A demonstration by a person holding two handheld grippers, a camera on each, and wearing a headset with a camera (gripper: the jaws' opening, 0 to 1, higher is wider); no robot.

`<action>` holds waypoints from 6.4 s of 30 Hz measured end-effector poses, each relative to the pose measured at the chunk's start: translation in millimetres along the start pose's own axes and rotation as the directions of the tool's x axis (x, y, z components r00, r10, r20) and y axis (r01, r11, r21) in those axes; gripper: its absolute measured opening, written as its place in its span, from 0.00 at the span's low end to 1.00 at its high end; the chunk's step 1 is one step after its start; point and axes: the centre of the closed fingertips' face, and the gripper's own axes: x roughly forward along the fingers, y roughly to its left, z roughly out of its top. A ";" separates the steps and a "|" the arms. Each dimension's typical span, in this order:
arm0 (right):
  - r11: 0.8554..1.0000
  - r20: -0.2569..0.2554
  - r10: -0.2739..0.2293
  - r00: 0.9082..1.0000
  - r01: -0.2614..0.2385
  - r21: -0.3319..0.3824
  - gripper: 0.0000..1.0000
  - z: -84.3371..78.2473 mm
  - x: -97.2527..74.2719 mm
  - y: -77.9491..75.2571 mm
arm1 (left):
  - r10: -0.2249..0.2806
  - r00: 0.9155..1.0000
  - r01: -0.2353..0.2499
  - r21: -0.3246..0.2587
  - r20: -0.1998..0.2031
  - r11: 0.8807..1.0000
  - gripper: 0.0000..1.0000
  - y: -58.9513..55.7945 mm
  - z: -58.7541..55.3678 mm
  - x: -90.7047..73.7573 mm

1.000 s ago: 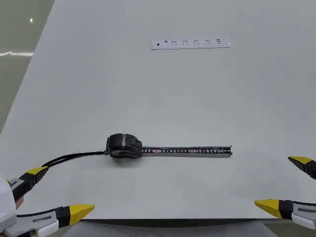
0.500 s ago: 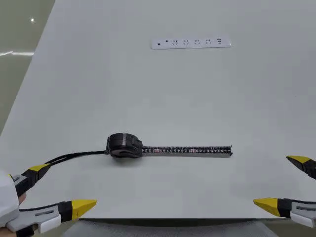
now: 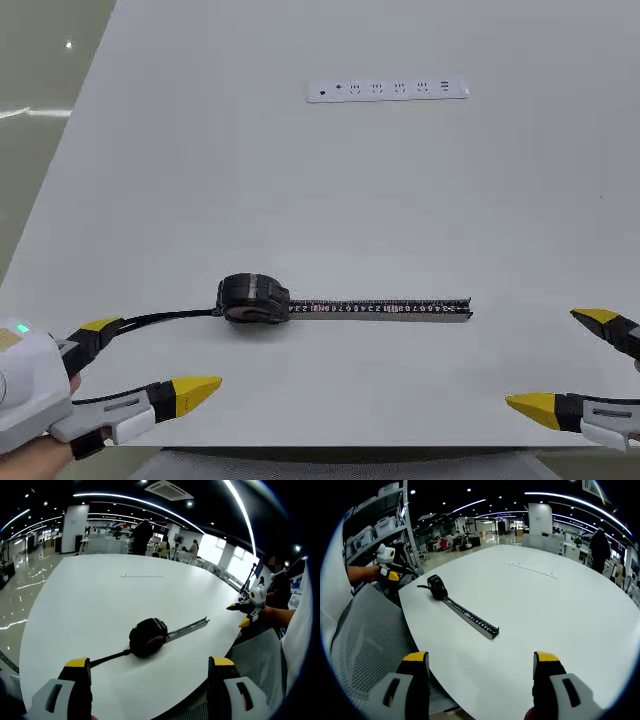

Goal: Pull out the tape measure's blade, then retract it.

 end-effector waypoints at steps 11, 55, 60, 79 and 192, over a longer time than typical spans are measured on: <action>1.000 0.010 0.000 1.000 0.000 -0.003 0.86 4.2 4.0 -3.2 | 0.003 1.000 -0.003 -0.019 -0.020 1.000 0.94 -8.4 6.1 21.1; 0.999 0.028 0.019 0.999 -0.019 0.026 0.85 2.2 4.3 -3.3 | 0.003 0.996 -0.013 -0.113 -0.084 0.994 0.90 -19.7 3.1 101.3; 0.999 0.026 0.023 0.999 -0.024 0.030 0.85 0.0 5.9 -1.8 | -0.002 0.995 -0.008 -0.107 -0.098 0.994 0.89 -19.3 -0.2 105.3; 0.999 0.020 0.035 0.999 -0.035 0.029 0.83 -3.1 11.1 -1.2 | -0.012 0.994 0.002 -0.092 -0.105 0.996 0.86 -24.4 0.3 108.7; 0.921 -0.032 0.241 0.970 -0.239 -0.308 0.16 0.7 114.1 -20.4 | 0.334 0.930 -0.358 -0.182 -0.151 0.916 0.63 10.7 -10.9 131.1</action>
